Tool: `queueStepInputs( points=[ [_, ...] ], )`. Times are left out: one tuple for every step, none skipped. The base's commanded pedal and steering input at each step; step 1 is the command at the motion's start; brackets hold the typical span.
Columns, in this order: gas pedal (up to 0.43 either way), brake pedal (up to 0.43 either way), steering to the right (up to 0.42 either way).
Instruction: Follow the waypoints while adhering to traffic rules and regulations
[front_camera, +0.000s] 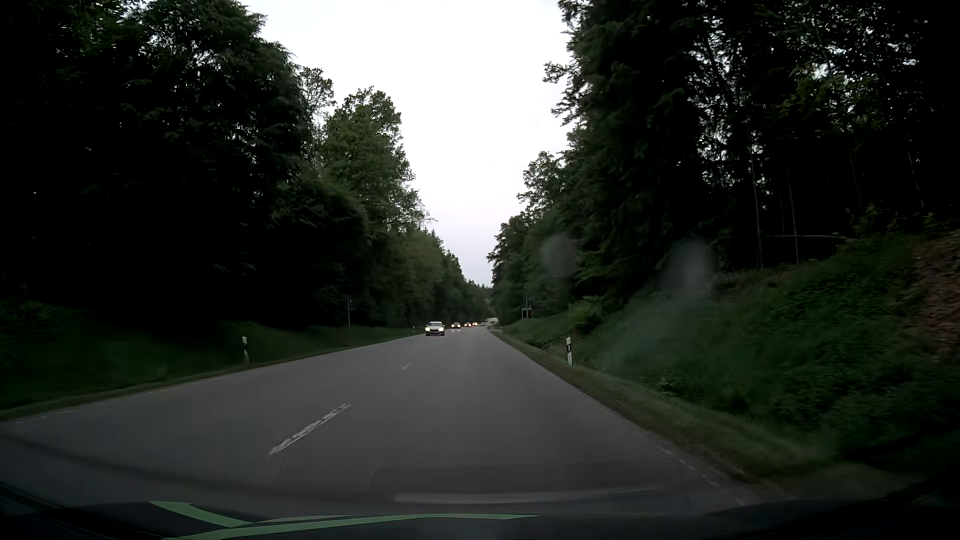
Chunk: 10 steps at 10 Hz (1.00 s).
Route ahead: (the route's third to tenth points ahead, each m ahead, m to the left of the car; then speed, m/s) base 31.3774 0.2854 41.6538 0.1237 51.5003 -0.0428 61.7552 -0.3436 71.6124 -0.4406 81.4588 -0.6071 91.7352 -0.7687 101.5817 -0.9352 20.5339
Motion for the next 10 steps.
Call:
queueStepInputs(
  points=[
    [0.087,0.000,0.000],
    [0.087,0.000,0.000],
    [0.087,0.000,0.000],
    [0.087,0.000,0.000],
    [0.087,0.000,0.000],
    [0.087,0.000,0.000],
    [0.087,0.000,0.000],
    [0.087,0.000,0.000],
    [0.087,0.000,-0.001],
    [0.087,0.000,-0.002]
  ],
)
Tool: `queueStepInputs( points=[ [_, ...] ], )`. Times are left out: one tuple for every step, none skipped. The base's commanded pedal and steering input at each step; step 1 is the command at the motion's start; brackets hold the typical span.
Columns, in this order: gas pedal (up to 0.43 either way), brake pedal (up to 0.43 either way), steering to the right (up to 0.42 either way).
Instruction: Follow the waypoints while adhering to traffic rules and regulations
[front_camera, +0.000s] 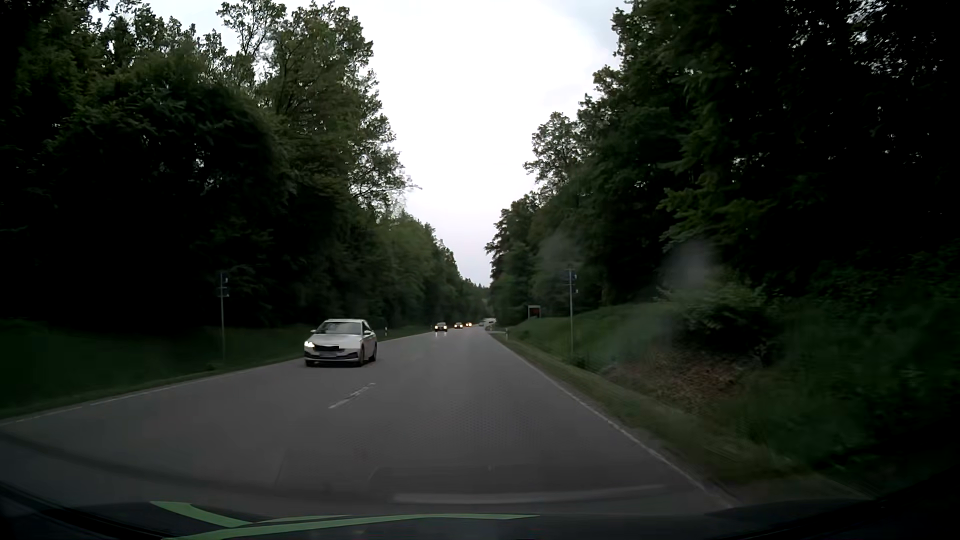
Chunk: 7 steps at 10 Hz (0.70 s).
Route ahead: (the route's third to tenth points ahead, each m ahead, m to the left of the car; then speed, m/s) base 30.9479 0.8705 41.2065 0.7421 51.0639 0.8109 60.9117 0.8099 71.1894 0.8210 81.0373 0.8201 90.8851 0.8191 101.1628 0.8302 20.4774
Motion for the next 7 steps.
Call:
queueStepInputs(
  points=[
    [0.087,0.000,-0.002],
    [0.087,0.000,-0.002],
    [0.087,0.000,-0.003],
    [0.087,0.000,-0.003],
    [0.087,0.000,-0.003],
    [0.087,0.000,-0.003],
    [0.087,0.000,-0.003]
  ],
)
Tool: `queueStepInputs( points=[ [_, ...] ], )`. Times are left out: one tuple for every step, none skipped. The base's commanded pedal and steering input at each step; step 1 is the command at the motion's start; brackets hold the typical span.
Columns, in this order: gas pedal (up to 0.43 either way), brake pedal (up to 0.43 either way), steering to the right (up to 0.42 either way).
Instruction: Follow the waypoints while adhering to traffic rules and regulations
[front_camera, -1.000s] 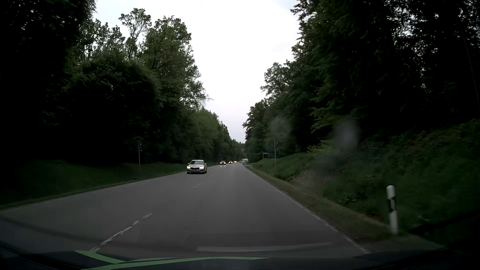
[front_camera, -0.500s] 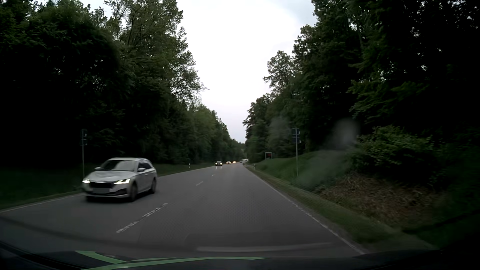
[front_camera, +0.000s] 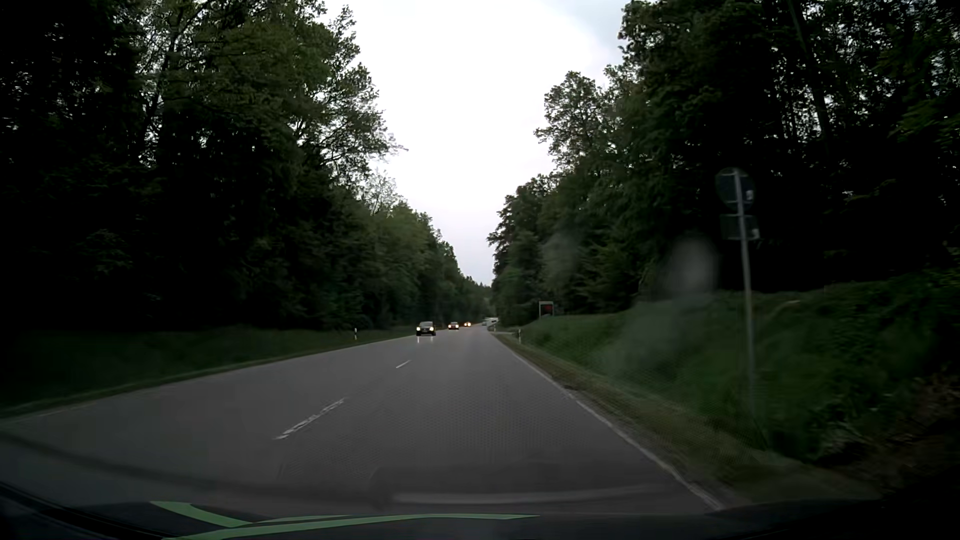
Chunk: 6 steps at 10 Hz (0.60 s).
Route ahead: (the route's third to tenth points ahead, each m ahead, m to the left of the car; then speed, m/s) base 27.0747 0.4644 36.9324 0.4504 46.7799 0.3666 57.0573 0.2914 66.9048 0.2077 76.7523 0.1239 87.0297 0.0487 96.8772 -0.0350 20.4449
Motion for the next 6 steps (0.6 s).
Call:
queueStepInputs(
  points=[
    [0.087,0.000,-0.003],
    [0.087,0.000,-0.003],
    [0.087,0.000,-0.003],
    [0.087,0.000,-0.003],
    [0.087,0.000,-0.003],
    [0.087,0.000,-0.003]
  ],
)
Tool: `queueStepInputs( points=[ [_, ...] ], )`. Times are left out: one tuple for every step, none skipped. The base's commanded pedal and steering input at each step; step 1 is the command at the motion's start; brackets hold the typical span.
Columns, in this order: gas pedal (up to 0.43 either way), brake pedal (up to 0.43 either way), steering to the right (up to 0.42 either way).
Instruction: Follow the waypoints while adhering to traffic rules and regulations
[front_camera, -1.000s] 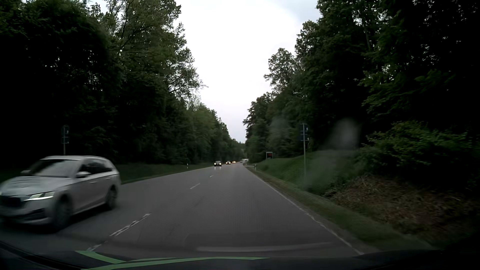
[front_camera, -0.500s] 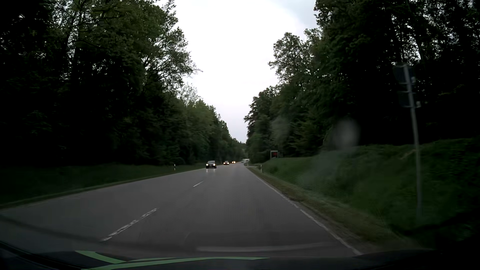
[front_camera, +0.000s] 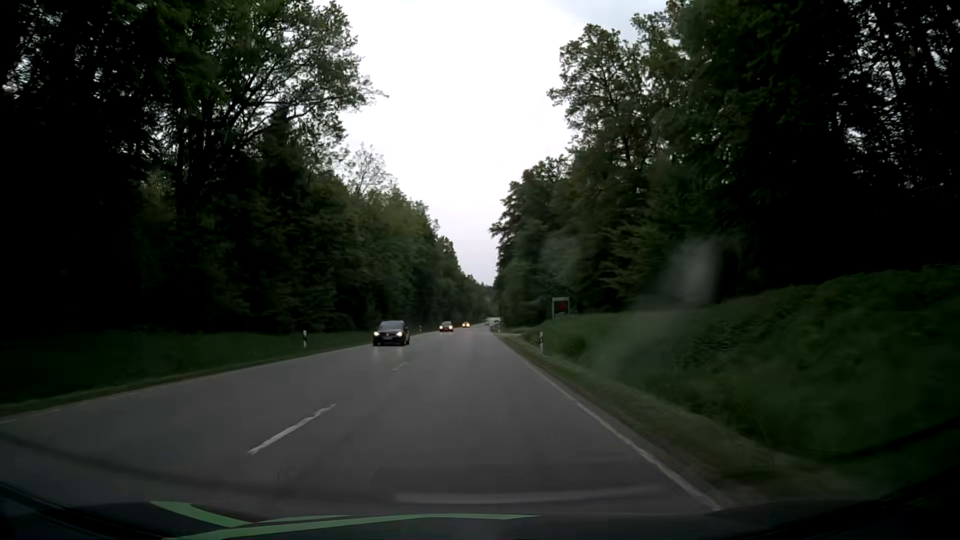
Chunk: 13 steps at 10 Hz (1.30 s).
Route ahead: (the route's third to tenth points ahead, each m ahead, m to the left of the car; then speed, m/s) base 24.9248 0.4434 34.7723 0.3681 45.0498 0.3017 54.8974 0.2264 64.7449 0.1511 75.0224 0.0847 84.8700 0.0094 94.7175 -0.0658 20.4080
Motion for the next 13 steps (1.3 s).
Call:
queueStepInputs(
  points=[
    [0.087,0.000,-0.003],
    [0.087,0.000,-0.003],
    [0.087,0.000,-0.003],
    [0.087,0.000,-0.003],
    [0.087,0.000,-0.003],
    [0.087,0.000,-0.002],
    [0.087,0.000,-0.002],
    [0.087,0.000,0.000],
    [0.087,0.000,0.000],
    [0.087,0.000,0.000],
    [0.087,0.000,0.000],
    [0.087,0.000,0.000],
    [0.087,0.000,0.000]
  ],
)
